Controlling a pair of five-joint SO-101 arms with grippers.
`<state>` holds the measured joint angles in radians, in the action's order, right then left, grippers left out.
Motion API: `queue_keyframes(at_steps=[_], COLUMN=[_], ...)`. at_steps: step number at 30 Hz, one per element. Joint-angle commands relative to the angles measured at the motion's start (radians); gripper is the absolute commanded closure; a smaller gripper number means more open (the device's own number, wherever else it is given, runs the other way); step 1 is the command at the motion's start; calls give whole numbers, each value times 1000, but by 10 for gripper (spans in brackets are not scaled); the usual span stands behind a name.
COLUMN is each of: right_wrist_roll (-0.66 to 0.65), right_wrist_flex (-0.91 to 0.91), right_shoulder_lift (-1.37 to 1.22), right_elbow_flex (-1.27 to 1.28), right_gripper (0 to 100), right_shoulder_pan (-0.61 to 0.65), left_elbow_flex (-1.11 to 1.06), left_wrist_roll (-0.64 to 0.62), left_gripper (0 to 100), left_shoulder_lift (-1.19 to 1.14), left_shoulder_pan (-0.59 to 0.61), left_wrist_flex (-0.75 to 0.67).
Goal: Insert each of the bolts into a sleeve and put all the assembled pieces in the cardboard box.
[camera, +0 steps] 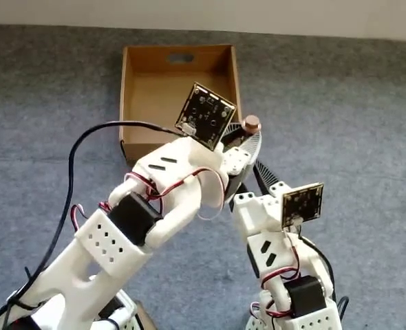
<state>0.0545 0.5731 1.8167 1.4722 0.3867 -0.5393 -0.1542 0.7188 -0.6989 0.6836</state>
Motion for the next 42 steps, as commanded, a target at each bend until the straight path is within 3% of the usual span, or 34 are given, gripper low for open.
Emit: queue_keyframes(at_steps=[1,31,38,42], right_wrist_roll=[8,8,8,8], right_wrist_flex=[-2,-2,-2,-2], right_shoulder_lift=[5,5,5,5], right_elbow_flex=[-10,-12,-12,-12], right_gripper=[992,992,992,992], right_shoulder_pan=[-10,-54,-54,-54], left_elbow_flex=[-15,-108,-140,-150], left_wrist_roll=[3,-2,0,0], left_gripper=[992,982,786,769], left_shoulder_lift=[8,10,10,10], left_shoulder_pan=[-22,10,10,10], left_wrist_flex=[3,29,29,29])
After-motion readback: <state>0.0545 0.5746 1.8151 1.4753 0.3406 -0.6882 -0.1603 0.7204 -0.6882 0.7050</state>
